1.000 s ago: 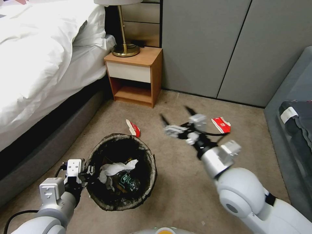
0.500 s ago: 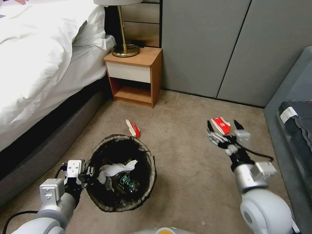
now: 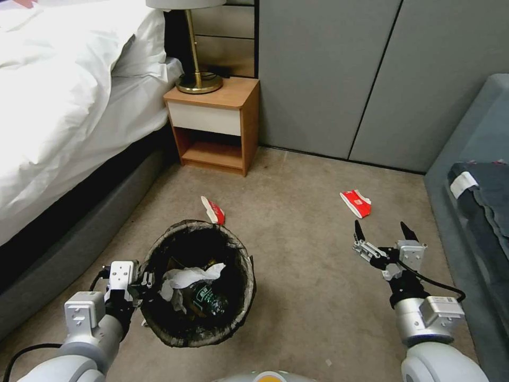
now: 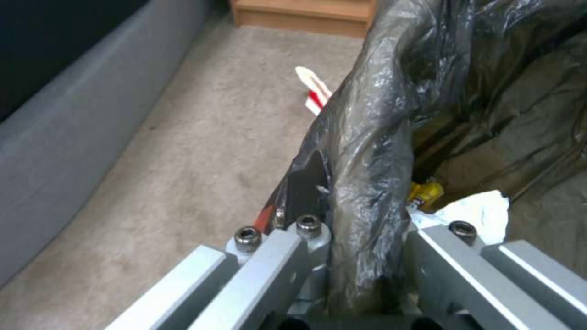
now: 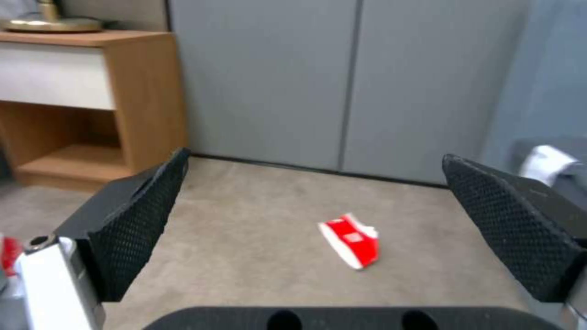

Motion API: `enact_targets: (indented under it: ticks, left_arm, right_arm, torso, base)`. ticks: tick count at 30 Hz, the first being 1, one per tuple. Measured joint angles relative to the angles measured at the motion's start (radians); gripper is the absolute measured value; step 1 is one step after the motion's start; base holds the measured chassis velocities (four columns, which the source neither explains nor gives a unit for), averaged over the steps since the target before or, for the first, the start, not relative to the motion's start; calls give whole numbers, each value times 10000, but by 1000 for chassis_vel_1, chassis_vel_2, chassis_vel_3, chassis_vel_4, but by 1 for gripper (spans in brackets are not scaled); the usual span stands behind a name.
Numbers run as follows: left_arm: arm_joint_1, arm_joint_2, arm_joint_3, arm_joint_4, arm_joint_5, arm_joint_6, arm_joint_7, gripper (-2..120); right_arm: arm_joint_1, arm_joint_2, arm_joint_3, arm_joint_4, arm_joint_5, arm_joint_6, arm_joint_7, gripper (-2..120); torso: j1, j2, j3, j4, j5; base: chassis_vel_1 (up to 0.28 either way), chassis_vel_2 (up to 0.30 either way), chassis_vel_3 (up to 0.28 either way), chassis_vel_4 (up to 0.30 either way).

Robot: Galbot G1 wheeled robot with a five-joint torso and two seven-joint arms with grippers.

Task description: Pick up the trash bin, then pick up the garbage from the floor and place it into the trash bin.

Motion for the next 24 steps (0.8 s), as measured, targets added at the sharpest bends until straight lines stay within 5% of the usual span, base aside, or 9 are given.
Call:
enact_targets:
  ticks: [24]
  left_arm:
    - [-246, 4, 158, 0, 58, -96, 185, 0]
  right_arm:
    - [-752, 1077, 474, 240, -418, 395, -507, 100]
  torso:
    - [0, 0, 1, -4, -1]
  base:
    - [-100, -101, -100, -103]
